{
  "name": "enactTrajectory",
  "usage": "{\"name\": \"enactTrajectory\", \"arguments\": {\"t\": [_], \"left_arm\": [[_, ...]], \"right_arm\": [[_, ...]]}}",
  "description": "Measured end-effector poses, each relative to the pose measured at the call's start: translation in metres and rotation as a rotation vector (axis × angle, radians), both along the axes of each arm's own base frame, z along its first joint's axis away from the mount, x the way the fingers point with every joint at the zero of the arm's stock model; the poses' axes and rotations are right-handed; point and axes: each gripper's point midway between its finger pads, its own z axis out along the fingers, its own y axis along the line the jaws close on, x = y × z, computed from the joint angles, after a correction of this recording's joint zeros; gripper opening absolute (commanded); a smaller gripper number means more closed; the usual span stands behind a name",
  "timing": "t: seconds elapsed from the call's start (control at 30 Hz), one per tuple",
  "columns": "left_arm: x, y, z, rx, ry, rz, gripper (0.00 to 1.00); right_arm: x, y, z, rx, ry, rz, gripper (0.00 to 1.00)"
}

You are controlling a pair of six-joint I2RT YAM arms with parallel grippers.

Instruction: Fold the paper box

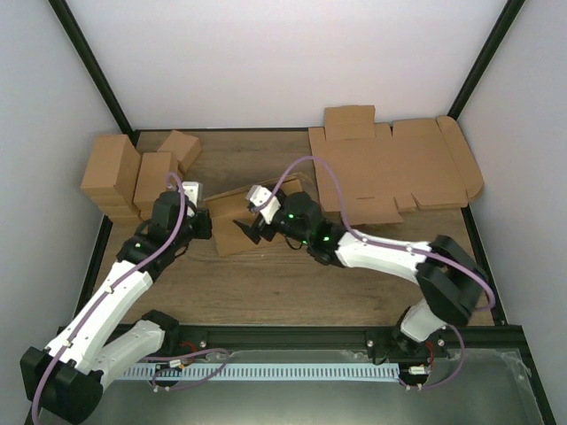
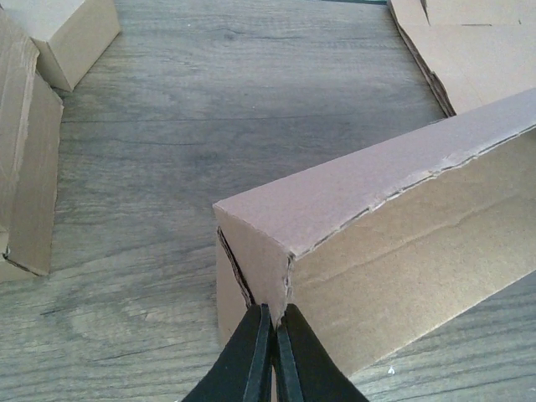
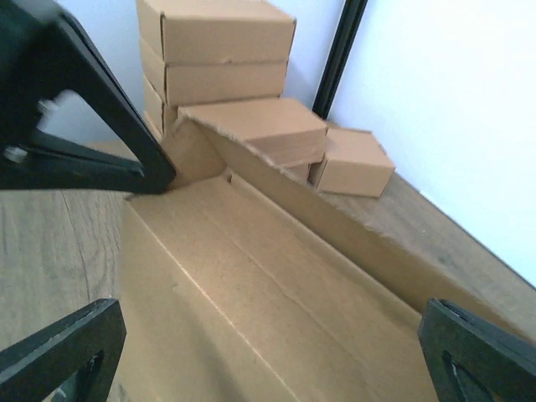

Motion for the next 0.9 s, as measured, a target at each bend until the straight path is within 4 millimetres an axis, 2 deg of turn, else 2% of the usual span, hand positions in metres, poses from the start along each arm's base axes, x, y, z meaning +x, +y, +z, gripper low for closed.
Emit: {"name": "enactTrajectory", "arguments": {"t": [0.2,0.27,0.33,0.47,0.57,0.67,0.77,0.9], "left_arm": [[-0.001,-0.003,0.0,0.004,0.0,-0.023,0.04],[-0.002,-0.005,0.0,0.003,-0.001,-0.038,0.04],[-0.002,-0.007,0.001,0.001,-0.003,-0.054,0.04],[-0.003,-0.01,0.002,0.0,-0.006,-0.078,0.04],[-0.004,-0.012,0.002,0.001,-0.01,-0.092,0.04],[-0.004,-0.013,0.003,0.012,-0.014,-0.107,0.04],[-0.005,-0.013,0.004,0.026,-0.025,-0.123,0.04],[-0.006,-0.012,0.008,0.04,-0.045,-0.137,0.04]], "right_arm": [[-0.026,-0.052,0.052,0.116,-0.015,-0.03,1.0],[-0.026,-0.071,0.063,0.152,0.001,-0.057,1.0],[-0.018,-0.097,0.069,0.187,0.029,-0.112,1.0],[0.001,-0.155,0.065,0.236,0.088,-0.256,1.0],[0.006,-0.183,0.06,0.261,0.122,-0.33,0.97],[0.013,-0.2,0.057,0.285,0.155,-0.375,0.83],[0.022,-0.214,0.053,0.302,0.183,-0.399,0.79],[0.025,-0.216,0.041,0.286,0.212,-0.377,0.63]]}}
